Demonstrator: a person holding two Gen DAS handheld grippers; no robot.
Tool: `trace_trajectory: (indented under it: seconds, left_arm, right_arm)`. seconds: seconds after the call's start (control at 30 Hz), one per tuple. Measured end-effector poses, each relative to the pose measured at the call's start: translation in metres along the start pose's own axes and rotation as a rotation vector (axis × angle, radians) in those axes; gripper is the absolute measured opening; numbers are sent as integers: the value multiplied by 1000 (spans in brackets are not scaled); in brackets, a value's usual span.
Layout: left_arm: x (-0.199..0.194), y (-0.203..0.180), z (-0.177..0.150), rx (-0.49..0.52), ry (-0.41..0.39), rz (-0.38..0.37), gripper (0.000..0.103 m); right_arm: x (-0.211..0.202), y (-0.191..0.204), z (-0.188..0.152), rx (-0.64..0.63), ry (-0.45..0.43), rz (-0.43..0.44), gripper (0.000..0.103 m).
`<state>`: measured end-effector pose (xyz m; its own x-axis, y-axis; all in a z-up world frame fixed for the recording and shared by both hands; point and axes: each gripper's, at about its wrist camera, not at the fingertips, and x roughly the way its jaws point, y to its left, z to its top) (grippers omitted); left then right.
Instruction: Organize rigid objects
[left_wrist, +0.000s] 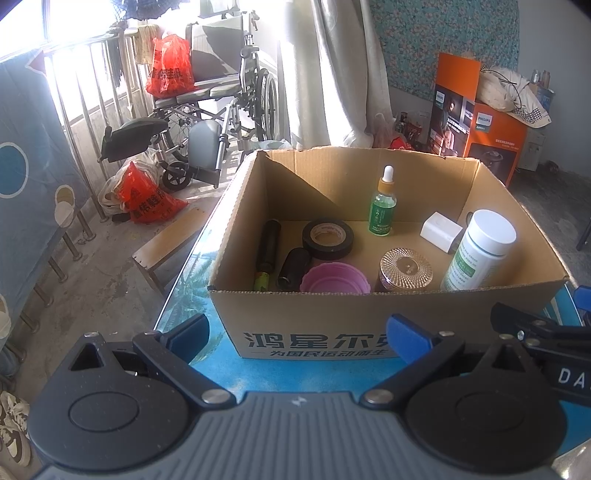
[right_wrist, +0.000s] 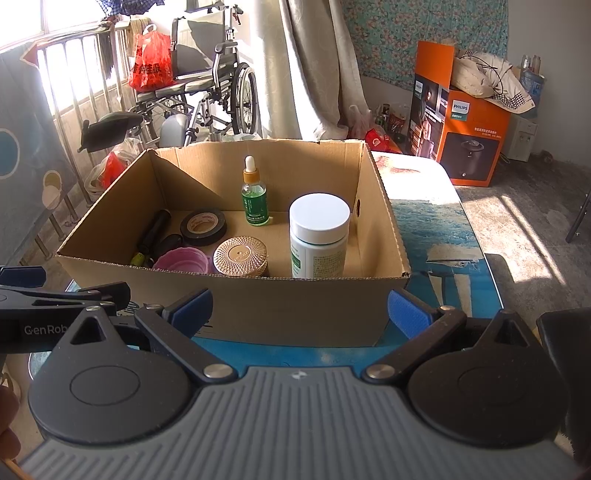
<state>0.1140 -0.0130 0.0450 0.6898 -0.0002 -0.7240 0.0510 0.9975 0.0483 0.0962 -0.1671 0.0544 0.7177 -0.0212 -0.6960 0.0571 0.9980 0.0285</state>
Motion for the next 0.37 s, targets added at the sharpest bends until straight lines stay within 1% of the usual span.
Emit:
trace_trajectory:
  seconds: [0.37]
  left_arm:
    - [-1, 1, 1, -1, -2, 1, 103]
  right_arm:
    - [-1, 0, 1, 1, -1, 0, 102]
